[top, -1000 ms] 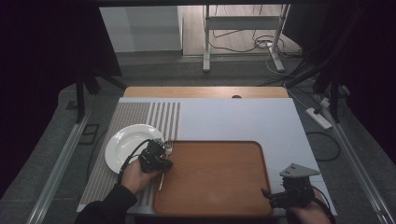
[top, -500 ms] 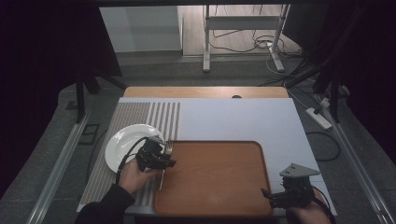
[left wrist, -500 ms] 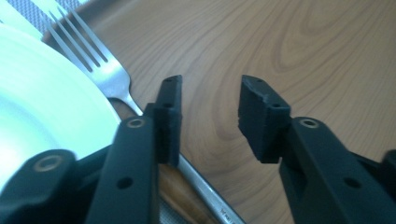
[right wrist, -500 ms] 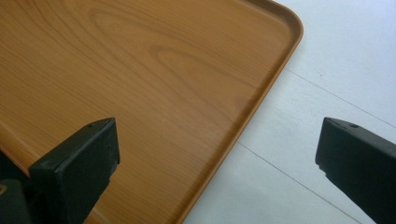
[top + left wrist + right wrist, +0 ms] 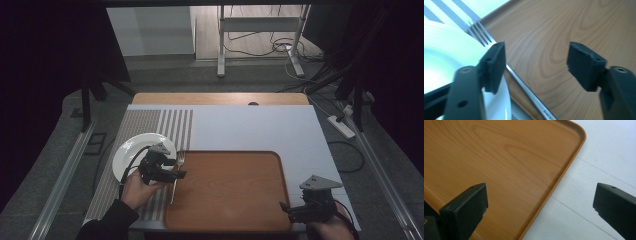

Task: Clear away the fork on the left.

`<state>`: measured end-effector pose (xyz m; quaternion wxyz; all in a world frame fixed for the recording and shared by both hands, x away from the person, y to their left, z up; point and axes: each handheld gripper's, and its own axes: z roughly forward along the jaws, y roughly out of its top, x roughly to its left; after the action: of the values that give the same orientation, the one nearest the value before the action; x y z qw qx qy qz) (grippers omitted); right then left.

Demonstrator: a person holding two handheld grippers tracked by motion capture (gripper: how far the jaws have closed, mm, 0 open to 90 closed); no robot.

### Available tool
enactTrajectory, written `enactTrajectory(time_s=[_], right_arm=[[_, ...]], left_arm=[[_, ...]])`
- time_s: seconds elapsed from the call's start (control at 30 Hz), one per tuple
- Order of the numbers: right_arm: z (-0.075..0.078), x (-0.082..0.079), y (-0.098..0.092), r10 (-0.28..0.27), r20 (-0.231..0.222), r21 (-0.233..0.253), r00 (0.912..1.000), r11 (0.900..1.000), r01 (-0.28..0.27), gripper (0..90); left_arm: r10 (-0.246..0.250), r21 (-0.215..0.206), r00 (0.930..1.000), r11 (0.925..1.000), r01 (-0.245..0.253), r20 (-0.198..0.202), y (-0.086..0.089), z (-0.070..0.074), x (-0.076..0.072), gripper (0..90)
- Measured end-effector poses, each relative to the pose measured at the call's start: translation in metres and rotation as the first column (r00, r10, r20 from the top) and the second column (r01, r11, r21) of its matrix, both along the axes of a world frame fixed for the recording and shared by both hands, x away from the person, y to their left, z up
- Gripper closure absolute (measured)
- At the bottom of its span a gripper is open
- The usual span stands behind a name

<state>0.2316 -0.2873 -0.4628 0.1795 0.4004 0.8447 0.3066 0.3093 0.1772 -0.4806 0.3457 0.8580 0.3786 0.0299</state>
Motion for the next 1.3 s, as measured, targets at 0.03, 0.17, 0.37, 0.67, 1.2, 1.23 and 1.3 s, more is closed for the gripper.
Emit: enactTrajectory(time_s=[0.03,0.17,0.37,0.67,1.2,1.23,1.3], right_arm=[[0.000,0.000,0.000,0.000,0.000,0.000,1.0000,1.000,0.000,0.4],[0.000,0.000,0.000,0.000,0.000,-0.001,1.0000,1.000,0.000,0.4],[0.000,0.000,0.000,-0.002,0.000,0.002,1.0000,1.000,0.002,0.4],[0.000,0.000,0.000,-0.003,-0.001,0.003,1.0000,1.000,0.003,0.4],[0.000,0.000,0.000,-0.003,-0.002,0.003,1.0000,1.000,0.003,0.4],[0.000,0.000,0.000,-0.004,-0.002,0.003,1.0000,1.000,0.004,0.4],[0.000,0.000,0.000,-0.004,-0.001,0.004,1.0000,1.000,0.004,0.4]], left_arm=[[0.002,0.004,1.0000,1.0000,-0.002,0.007,0.000,0.000,-0.001,29.6],[0.026,0.041,0.9983,0.9988,-0.028,0.052,0.001,0.002,-0.006,20.5],[0.028,0.053,0.9966,0.9981,-0.032,0.077,0.002,0.003,-0.012,9.7],[0.042,0.033,0.9968,0.9984,-0.044,0.069,0.010,0.003,-0.018,0.0],[0.081,-0.023,0.9933,0.9966,-0.079,0.083,0.036,0.002,-0.026,0.0],[0.082,-0.027,0.9930,0.9964,-0.080,0.085,0.037,0.001,-0.027,0.0],[0.086,-0.029,0.9924,0.9960,-0.084,0.088,0.039,0.001,-0.029,0.0]])
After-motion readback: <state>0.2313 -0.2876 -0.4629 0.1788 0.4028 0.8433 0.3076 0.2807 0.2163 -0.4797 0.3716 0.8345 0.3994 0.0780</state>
